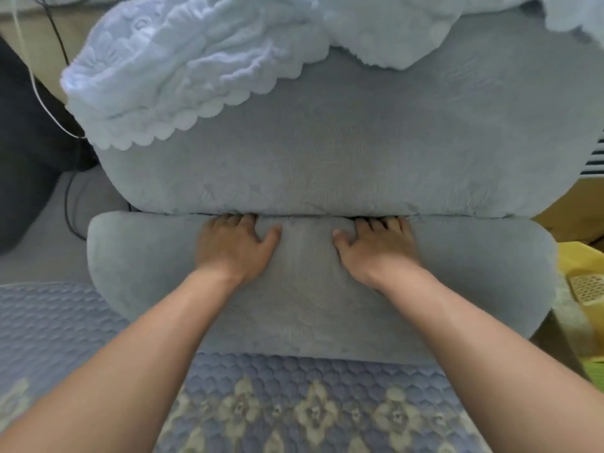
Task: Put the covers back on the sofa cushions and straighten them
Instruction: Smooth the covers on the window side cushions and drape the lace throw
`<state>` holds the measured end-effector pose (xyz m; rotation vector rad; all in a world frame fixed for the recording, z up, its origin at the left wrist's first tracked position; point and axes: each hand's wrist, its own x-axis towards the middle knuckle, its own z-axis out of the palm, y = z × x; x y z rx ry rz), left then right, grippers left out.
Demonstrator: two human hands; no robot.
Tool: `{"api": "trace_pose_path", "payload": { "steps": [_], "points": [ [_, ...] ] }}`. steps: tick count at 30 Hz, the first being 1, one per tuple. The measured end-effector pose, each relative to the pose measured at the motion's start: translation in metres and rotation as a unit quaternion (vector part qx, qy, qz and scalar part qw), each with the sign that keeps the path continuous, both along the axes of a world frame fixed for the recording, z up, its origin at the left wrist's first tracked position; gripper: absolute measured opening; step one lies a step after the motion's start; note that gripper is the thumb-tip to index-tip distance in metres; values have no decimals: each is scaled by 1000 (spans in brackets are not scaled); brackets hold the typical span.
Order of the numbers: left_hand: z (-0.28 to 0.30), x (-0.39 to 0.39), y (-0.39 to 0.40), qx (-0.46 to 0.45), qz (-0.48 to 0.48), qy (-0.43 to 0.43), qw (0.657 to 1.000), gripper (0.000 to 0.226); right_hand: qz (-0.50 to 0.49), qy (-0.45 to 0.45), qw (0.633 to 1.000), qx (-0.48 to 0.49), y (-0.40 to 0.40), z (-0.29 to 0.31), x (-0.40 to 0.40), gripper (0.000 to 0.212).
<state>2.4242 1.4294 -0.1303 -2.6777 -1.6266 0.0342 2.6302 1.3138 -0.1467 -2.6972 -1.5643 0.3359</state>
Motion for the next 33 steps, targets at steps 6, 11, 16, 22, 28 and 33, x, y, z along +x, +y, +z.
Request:
{"api": "trace_pose_path", "payload": {
  "steps": [6,11,16,22,28,33],
  "points": [
    [-16,19,28,34,24,22,999,83,-2,24,1000,14,22,-18,8,81],
    [-32,20,-30,90,23,-13,996,67,-17,2,999,33,31,-36,11,80],
    [-39,32,-18,80,-7,-21,997,73,34,20,994,103,-6,-13,15,65],
    [-48,39,-15,91,-20,18,995,69,-243,-46,964,100,-113,-16,88,63],
    [-53,83,21,30,71,-32,997,54,-242,74,963,93,-54,-22,139,60],
    [-47,36,-15,85,-9,-211,974,43,-273,-40,948,159,-71,-38,132,62]
  ]
}}
